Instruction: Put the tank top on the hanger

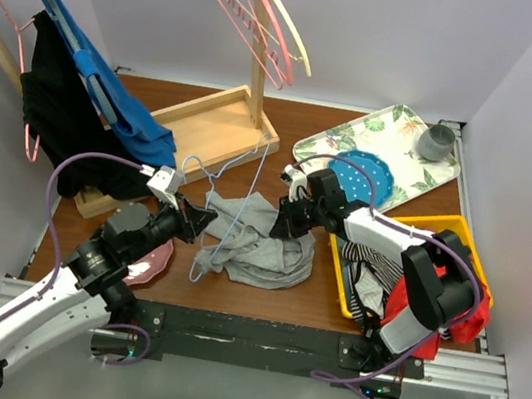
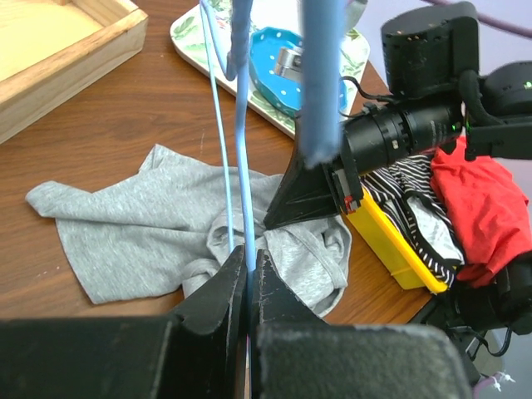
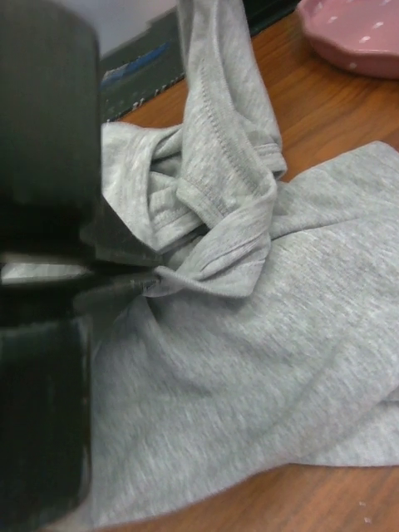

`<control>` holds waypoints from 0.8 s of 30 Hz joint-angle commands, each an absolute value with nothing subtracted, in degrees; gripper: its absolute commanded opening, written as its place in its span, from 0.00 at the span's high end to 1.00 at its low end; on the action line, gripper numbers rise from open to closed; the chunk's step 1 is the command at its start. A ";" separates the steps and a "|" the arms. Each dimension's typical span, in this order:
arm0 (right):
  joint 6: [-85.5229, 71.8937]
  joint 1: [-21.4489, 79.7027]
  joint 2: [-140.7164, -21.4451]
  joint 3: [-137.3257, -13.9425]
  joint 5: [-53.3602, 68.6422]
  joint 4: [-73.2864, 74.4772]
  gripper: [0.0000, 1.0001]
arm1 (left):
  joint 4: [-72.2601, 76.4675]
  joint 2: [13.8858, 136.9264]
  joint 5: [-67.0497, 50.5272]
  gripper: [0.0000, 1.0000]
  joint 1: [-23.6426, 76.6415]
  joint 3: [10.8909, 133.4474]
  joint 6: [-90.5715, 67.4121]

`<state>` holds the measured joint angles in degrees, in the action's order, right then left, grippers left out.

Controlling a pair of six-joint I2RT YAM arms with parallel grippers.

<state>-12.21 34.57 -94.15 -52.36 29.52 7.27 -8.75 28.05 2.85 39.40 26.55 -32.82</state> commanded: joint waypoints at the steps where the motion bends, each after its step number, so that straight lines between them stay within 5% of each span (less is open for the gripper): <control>1: -10.03 34.28 -92.03 -58.96 30.59 11.06 1.00 | -6.50 26.63 0.27 1.00 39.20 29.70 -28.40; 13: 2.45 12.58 -86.92 -71.45 58.69 22.76 1.00 | -10.63 27.41 -13.79 1.00 39.20 36.55 -11.79; 24: -4.30 2.20 -89.82 -78.48 66.00 21.19 1.00 | -17.04 33.56 -23.11 1.00 39.20 42.18 -2.03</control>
<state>-1.67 4.40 -89.69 -73.95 61.34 22.76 -14.72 31.09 -18.24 39.40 38.63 -7.03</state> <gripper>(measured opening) 0.014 0.040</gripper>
